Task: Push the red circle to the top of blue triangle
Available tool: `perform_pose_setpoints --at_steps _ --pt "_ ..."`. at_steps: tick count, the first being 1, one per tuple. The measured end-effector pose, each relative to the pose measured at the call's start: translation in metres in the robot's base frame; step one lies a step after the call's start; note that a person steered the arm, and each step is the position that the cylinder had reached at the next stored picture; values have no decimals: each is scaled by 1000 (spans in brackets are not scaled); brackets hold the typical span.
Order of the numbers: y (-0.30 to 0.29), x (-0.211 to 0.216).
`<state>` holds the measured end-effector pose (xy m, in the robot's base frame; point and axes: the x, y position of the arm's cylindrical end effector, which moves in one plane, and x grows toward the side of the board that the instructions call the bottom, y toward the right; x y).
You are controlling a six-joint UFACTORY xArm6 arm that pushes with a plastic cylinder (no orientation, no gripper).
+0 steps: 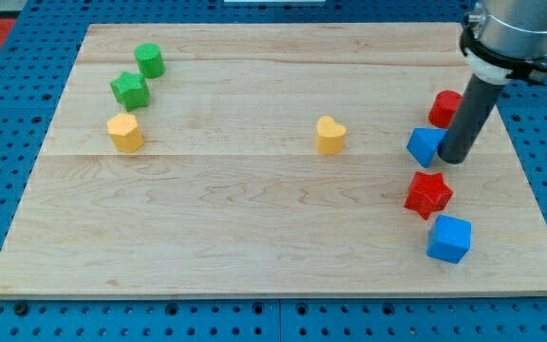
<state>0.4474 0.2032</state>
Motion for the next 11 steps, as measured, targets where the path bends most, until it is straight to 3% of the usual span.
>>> perform_pose_setpoints --at_steps 3,4,6,9,10,11 --pt "79 -60" --pt "74 -63" --pt "-2 -65" --pt "8 -100" --pt "11 -140" --pt "-52 -163"
